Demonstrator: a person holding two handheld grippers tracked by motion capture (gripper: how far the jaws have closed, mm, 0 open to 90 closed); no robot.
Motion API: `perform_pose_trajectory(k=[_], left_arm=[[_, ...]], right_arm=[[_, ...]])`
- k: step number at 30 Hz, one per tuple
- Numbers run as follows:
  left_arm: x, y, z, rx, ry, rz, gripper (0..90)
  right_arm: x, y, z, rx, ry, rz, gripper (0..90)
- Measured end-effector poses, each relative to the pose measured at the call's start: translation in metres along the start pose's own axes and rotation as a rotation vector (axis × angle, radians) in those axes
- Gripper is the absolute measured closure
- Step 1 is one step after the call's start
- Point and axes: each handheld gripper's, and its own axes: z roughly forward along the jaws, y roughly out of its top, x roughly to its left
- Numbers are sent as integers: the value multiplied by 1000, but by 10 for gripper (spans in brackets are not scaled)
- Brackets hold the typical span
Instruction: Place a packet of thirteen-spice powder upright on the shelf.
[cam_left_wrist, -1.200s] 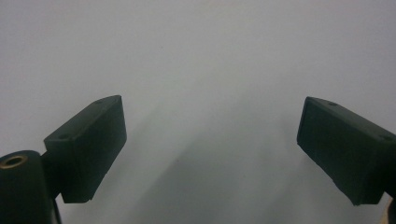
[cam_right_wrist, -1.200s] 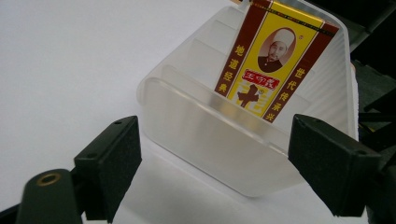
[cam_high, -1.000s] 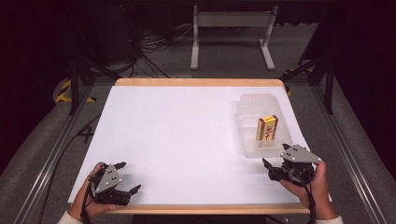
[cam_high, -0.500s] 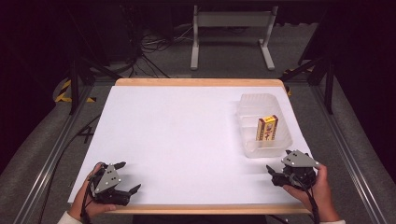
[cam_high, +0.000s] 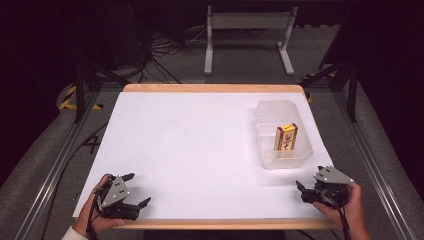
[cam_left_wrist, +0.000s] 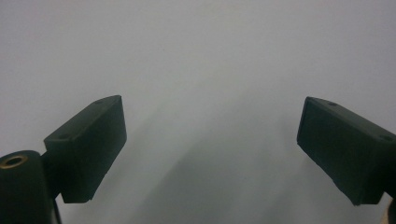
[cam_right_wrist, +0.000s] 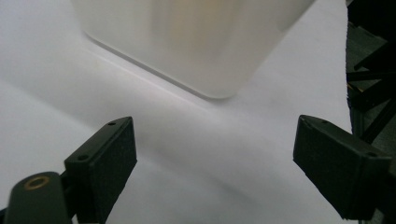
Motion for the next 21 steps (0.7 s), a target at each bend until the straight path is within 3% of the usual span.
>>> perform_pose_trajectory(k=[9,15,21], left_arm=[[2,0,-1,-9,11,-15,90],[4,0,-3,-27,17,-36,90],[3,1,-1,-24,8,-21,89]], right_arm=[[-5,-17,-6,-15,-18,62,127],[-2,-17,-4,-17,-19,49,123],[4,-17,-4,-15,-28,18,122]])
